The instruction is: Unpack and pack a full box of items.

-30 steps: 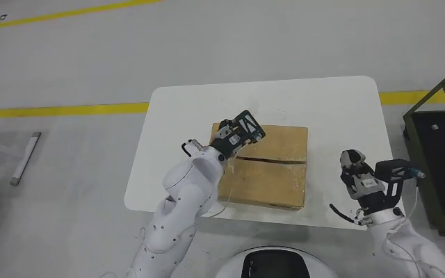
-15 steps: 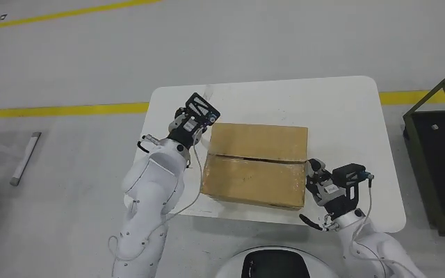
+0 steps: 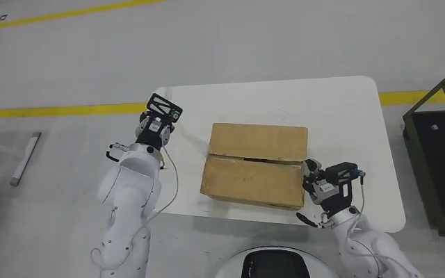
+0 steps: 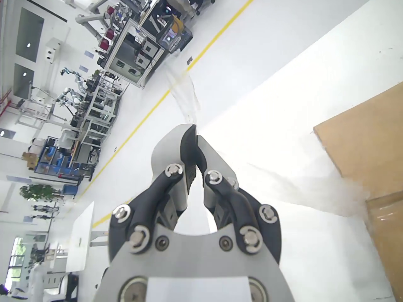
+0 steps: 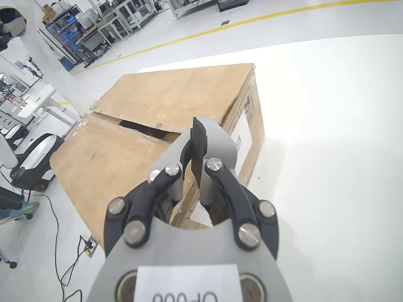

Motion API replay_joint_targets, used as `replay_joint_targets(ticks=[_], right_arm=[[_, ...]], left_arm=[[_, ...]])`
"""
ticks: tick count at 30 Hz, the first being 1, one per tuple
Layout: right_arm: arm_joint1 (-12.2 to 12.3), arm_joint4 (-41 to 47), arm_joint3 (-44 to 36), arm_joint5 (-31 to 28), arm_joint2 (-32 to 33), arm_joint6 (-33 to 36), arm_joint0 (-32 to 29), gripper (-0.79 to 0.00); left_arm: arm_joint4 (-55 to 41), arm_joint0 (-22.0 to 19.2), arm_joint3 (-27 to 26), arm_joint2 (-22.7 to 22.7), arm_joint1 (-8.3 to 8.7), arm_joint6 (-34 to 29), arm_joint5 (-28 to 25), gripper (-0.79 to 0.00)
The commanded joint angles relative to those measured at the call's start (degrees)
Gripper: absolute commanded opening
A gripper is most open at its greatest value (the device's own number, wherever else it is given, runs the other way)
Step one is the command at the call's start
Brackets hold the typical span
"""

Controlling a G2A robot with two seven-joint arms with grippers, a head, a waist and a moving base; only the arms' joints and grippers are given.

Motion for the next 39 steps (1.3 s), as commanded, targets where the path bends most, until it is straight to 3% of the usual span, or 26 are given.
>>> replay_joint_targets(ticks=[1, 3, 5, 9, 11, 12, 13, 25, 39], right_arm=[[-0.02, 0.12, 0.1, 0.03, -0.03, 0.03, 0.15, -0.785], [-0.01, 0.04, 0.19, 0.02, -0.02, 0.15, 0.25, -0.785], [-0.01, 0.13, 0.39, -0.1, 0.05, 0.15, 0.31, -0.785], [0.0, 0.16, 0.46, -0.16, 0.14, 0.34, 0.41, -0.785], [0.01, 0.21, 0.47, -0.33, 0.21, 0.4, 0.5, -0.785], [0.01, 0.28, 0.48, -0.37, 0.26, 0.32, 0.54, -0.785], [0.01, 0.3, 0.52, -0.33, 0.32, 0.3, 0.56, -0.785], [0.07, 0.37, 0.53, -0.2, 1.14, 0.35, 0.1, -0.785], [0.09, 0.46, 0.31, 0.36, 1.97, 0.9, 0.41, -0.785]], left_arm=[[1.44, 1.19, -0.24, -0.39, 0.14, -0.22, 0.28, -0.767], [3.83, 2.14, -0.47, -0.76, 0.36, -1.07, -0.66, -0.699], [4.61, 2.91, -0.64, -1.27, 0.46, -1.84, -0.6, -0.686], [5.3, 3.58, -0.38, -2.07, 0.61, -1.95, -0.67, -0.557], [6.16, 3.63, 0.03, -2.59, 0.73, -2.06, -0.83, -0.385], [6.56, 3.65, 0.17, -2.82, 0.78, -2.11, -0.97, -0.111], [6.65, 3.68, 0.3, -3.13, 0.82, -2.05, -0.9, 0.0], [7.85, 3.32, 1.39, -7.61, 1.44, -0.49, -0.55, 0.0], [7.87, 0.93, 2.19, -8.72, 1.83, 2.4, 0.02, 0.0]])
